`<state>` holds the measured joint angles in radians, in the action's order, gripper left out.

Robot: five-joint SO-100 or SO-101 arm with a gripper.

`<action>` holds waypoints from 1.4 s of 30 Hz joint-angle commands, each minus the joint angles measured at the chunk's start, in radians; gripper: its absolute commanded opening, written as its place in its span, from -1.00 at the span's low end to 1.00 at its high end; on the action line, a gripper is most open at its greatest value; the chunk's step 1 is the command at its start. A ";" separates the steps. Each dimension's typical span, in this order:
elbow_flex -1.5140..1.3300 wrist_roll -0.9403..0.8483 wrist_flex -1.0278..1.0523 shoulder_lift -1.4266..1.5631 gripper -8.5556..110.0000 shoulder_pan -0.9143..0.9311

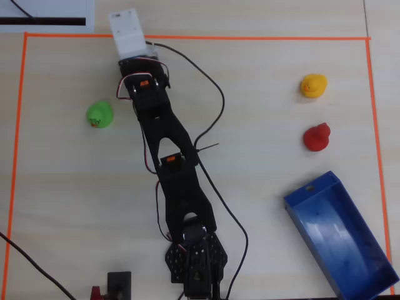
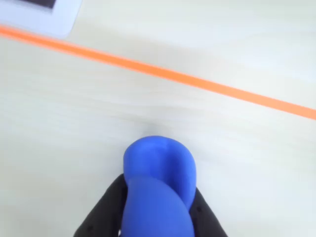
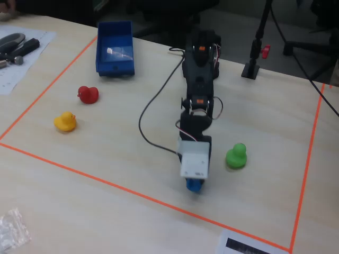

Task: Grasp blue duck and put it into box.

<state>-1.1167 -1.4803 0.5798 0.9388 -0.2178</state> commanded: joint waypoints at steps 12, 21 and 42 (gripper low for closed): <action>-0.495 -0.132 0.420 0.991 -0.85 0.870; -0.568 -0.373 0.529 1.043 -0.85 1.555; -0.514 -0.416 0.345 0.666 -0.85 1.887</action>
<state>-1.6613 -1.8853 0.9925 1.6214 1.6490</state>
